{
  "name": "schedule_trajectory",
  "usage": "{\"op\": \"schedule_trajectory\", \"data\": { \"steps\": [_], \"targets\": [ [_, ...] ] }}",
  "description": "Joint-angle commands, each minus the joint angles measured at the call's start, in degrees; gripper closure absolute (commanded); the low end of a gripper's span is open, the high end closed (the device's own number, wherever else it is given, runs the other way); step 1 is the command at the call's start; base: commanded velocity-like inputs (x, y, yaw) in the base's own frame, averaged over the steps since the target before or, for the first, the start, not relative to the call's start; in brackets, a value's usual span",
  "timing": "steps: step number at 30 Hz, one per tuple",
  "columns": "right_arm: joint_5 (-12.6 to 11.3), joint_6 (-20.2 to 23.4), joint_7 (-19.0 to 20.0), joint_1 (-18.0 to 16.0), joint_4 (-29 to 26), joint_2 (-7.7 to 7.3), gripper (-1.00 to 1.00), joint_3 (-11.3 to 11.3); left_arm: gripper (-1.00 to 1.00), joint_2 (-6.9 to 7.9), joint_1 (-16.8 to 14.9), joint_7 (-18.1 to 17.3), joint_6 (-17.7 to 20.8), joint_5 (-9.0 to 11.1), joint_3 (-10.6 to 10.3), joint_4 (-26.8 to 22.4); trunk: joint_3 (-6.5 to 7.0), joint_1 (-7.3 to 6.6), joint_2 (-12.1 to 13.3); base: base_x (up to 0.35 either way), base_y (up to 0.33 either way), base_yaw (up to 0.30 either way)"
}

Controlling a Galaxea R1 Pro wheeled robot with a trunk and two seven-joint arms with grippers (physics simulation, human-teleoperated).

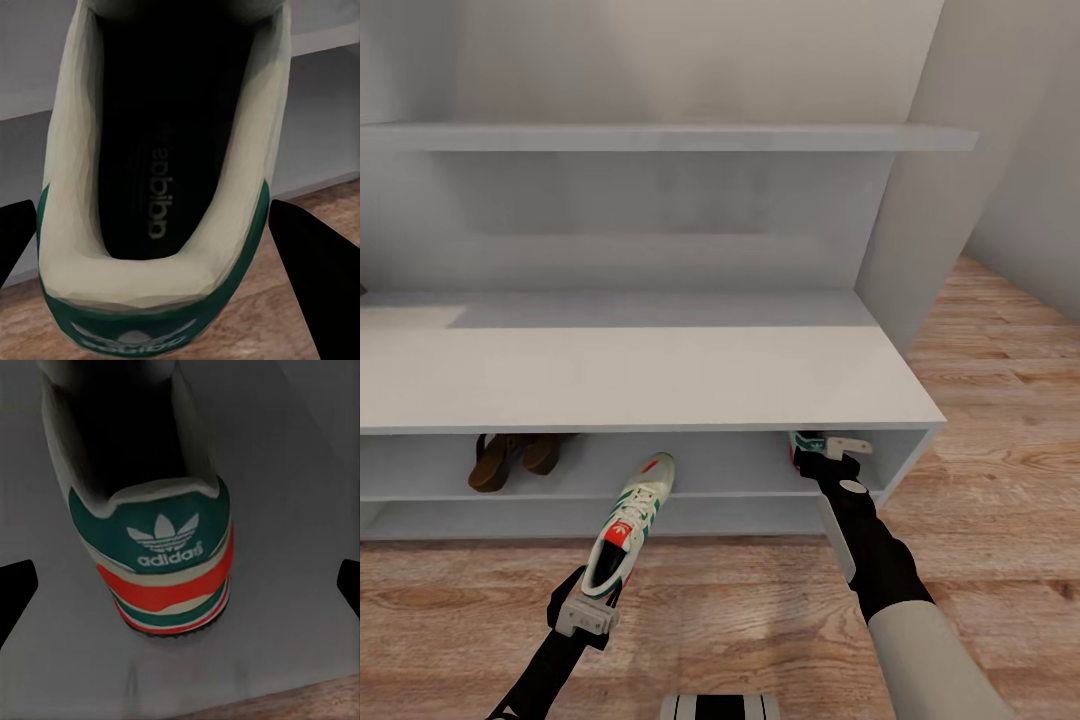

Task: Pick up the two gym shoes and the two sandals from the corridor floor and place them onto the hallstand (shoe rack) in the corridor, making sure they are on the rack and not on the floor. Arrange them so the two gym shoes are next to each other and the two sandals are next to each other.

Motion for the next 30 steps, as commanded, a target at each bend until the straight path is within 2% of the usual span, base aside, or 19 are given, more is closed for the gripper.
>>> {"op": "schedule_trajectory", "data": {
  "steps": [1, 8, 19, 30],
  "targets": [
    [0.0, 0.0, 0.0, 0.0, 0.0, 0.0, -1.0, -0.01, 1.0, 0.0, 0.0, -0.02, 0.01, -0.01, 0.0, 0.01, 0.0, 0.0, 0.0, 0.0, 0.0, 0.0],
    [0.0, 0.0, 0.0, 0.0, 0.0, 0.0, -1.0, -0.01, 1.0, -0.01, 0.0, 0.04, 0.03, -0.05, 0.0, 0.0, 0.0, 0.0, 0.0, -0.009, 0.0, 0.0],
    [0.0, 0.0, 0.0, -0.03, 0.0, 0.0, -1.0, -0.04, 1.0, -0.02, 0.0, 0.07, 0.04, -0.07, 0.0, -0.02, 0.0, 0.0, 0.0, -0.146, 0.0, 0.0],
    [0.0, 0.0, 0.0, -0.06, 0.0, 0.0, -1.0, -0.04, 1.0, -0.02, 0.0, 0.07, 0.03, -0.05, 0.0, -0.02, 0.0, 0.0, 0.0, -0.04, 0.0, 0.0]
  ]
}}
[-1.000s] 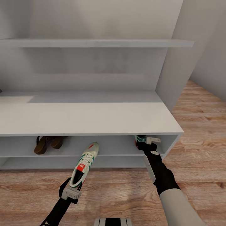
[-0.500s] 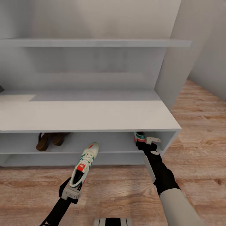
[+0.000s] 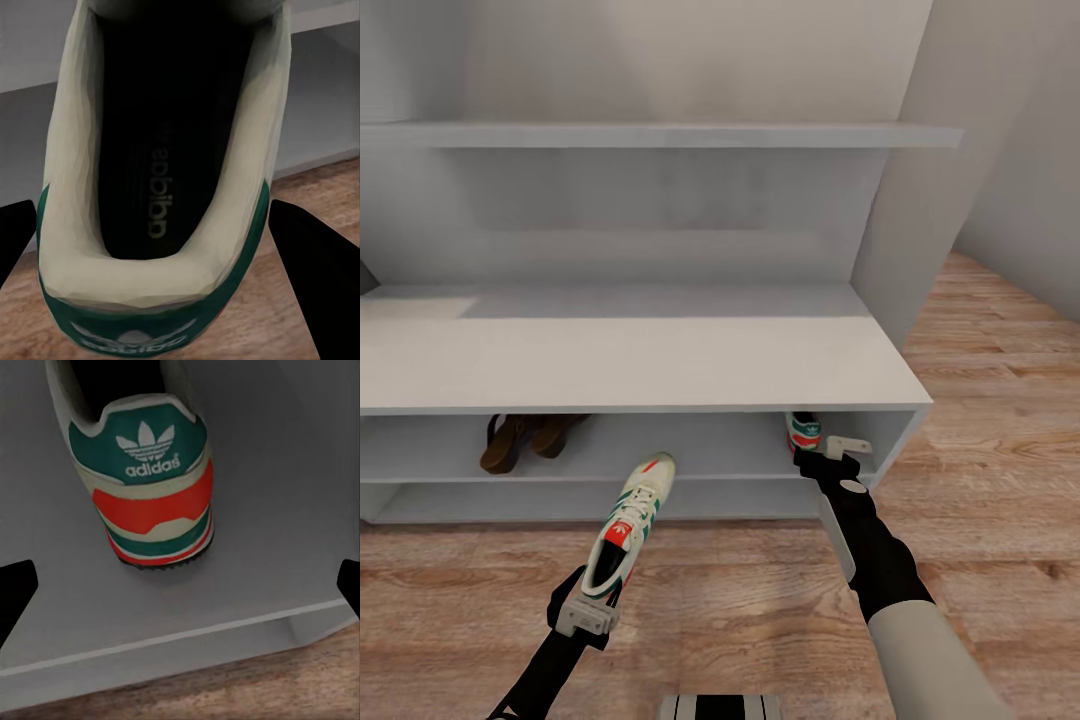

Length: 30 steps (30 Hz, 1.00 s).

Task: Pick up the two gym shoes and the two sandals from the corridor floor and place them onto the hallstand (shoe rack) in the corridor, making sure they are on the rack and not on the floor. Arrange them so the two gym shoes are next to each other and the two sandals are next to each other.

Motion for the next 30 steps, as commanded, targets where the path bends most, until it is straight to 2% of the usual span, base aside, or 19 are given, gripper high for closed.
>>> {"op": "schedule_trajectory", "data": {
  "steps": [1, 23, 30],
  "targets": [
    [0.0, 0.0, 0.0, 0.0, 0.0, 0.0, -1.0, 0.0, 1.0, 0.0, 0.0, -0.01, 0.0, 0.0, 0.0, 0.0, 0.0, 0.0, 0.0, -0.014, 0.0, 0.0],
    [0.0, 0.0, 0.0, 0.0, 0.0, 0.0, -1.0, 0.0, 1.0, 0.0, 0.0, -0.01, 0.01, -0.02, 0.0, 0.01, 0.0, 0.0, 0.0, -0.006, 0.0, 0.0],
    [0.0, 0.0, 0.0, -0.01, 0.05, 0.0, -1.0, 0.0, 1.0, 0.0, 0.0, -0.01, 0.01, -0.07, -0.01, 0.03, 0.0, 0.0, 0.0, -0.115, 0.0, 0.0]
  ]
}}
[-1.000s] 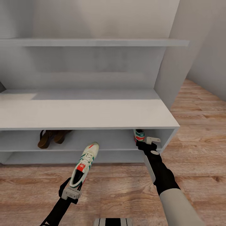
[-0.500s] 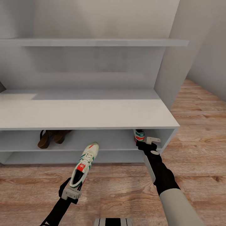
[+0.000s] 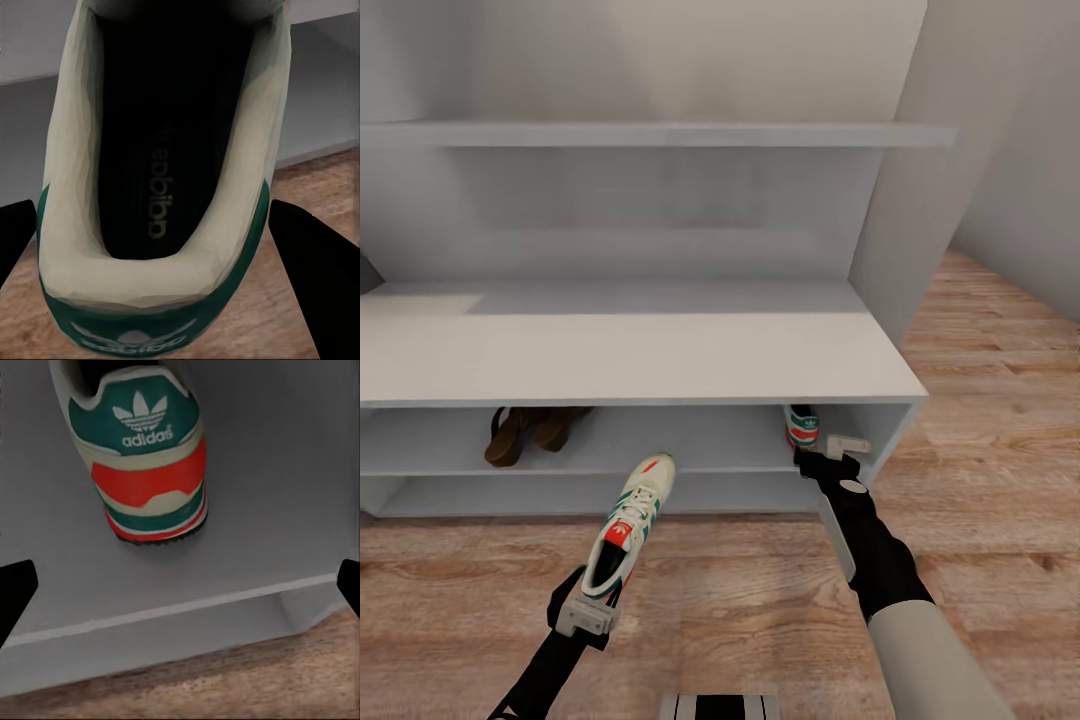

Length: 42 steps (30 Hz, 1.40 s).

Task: Pick up the two gym shoes and the two sandals from the corridor floor and place them onto the hallstand (shoe rack) in the corridor, making sure they are on the rack and not on the floor. Arrange them so the two gym shoes are next to each other and the two sandals are next to each other.

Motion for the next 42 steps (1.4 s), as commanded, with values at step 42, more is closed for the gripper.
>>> {"op": "schedule_trajectory", "data": {
  "steps": [42],
  "targets": [
    [0.08, -0.08, 0.06, 0.16, -0.73, 0.03, -1.0, 0.48, 1.0, -0.01, 0.0, 0.0, -0.06, 0.25, 0.3, 0.04, 0.0, 0.0, 0.0, -0.152, 0.0, 0.0]
  ]
}}
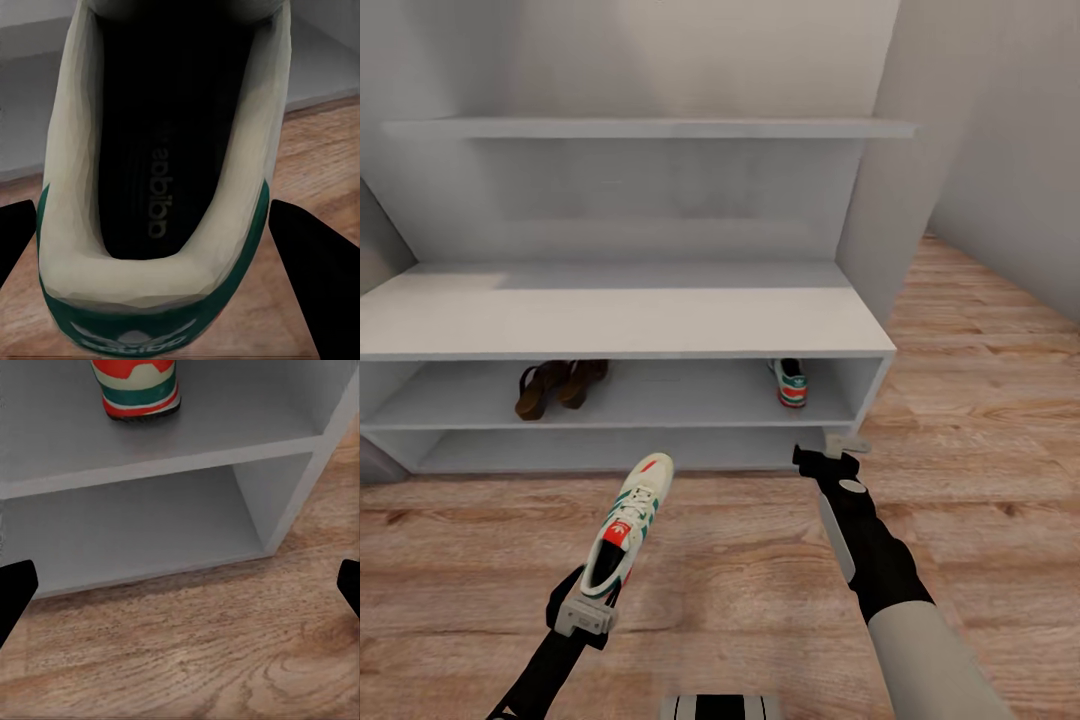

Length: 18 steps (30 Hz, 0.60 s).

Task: Pick up the two gym shoes and the two sandals from the corridor floor and place them onto the hallstand (shoe rack) in the corridor, making sure they are on the rack and not on the floor. Arrange them so the two gym shoes are next to each other and the two sandals are next to each other.

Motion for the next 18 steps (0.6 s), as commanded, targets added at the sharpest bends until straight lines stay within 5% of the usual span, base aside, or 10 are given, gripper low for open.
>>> {"op": "schedule_trajectory", "data": {
  "steps": [1, 18],
  "targets": [
    [0.0, 0.0, 0.0, 0.0, -0.01, 0.0, -1.0, 0.0, 1.0, 0.0, 0.0, -0.02, 0.0, 0.0, 0.0, 0.0, 0.0, 0.0, 0.0, -0.079, 0.0, 0.0],
    [0.04, 2.41, 0.04, 2.39, -8.09, 0.33, -1.0, 0.51, 1.0, 0.1, 0.0, 0.0, 0.02, 0.23, 0.19, 0.0, 0.0, 0.0, 0.0, -0.023, 0.0, 0.0]
  ]
}}
